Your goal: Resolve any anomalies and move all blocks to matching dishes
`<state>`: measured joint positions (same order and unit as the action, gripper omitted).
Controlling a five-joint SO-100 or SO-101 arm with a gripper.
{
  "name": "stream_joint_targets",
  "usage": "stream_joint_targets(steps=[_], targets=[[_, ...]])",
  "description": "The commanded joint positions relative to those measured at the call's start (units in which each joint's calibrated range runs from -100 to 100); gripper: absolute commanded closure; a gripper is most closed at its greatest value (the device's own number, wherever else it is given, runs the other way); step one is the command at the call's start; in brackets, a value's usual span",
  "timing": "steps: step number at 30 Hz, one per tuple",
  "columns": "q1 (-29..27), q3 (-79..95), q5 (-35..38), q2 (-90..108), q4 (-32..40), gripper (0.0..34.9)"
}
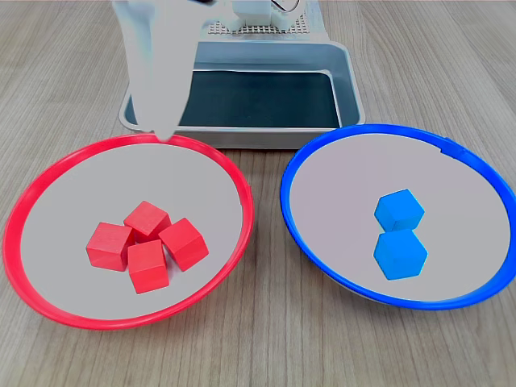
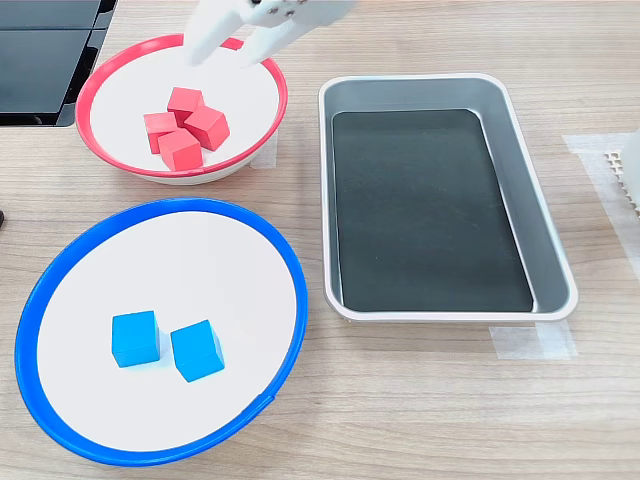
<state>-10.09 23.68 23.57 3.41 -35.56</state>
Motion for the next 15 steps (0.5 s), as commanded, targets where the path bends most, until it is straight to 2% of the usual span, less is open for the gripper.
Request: stream_joint_targets(steps=[1, 2, 4, 8, 15], targets=[[3.08, 24.24, -6.64, 24.01, 13.57, 34.8], [3.83, 33.26, -9.87, 32.71, 17.36, 34.8], [5.05, 45.46, -12.7, 47.12, 19.1, 34.8], [7.97, 60.38, -15.82, 73.48, 7.29, 34.9], [7.03, 73.4, -20.12, 87.29, 5.31, 34.9]])
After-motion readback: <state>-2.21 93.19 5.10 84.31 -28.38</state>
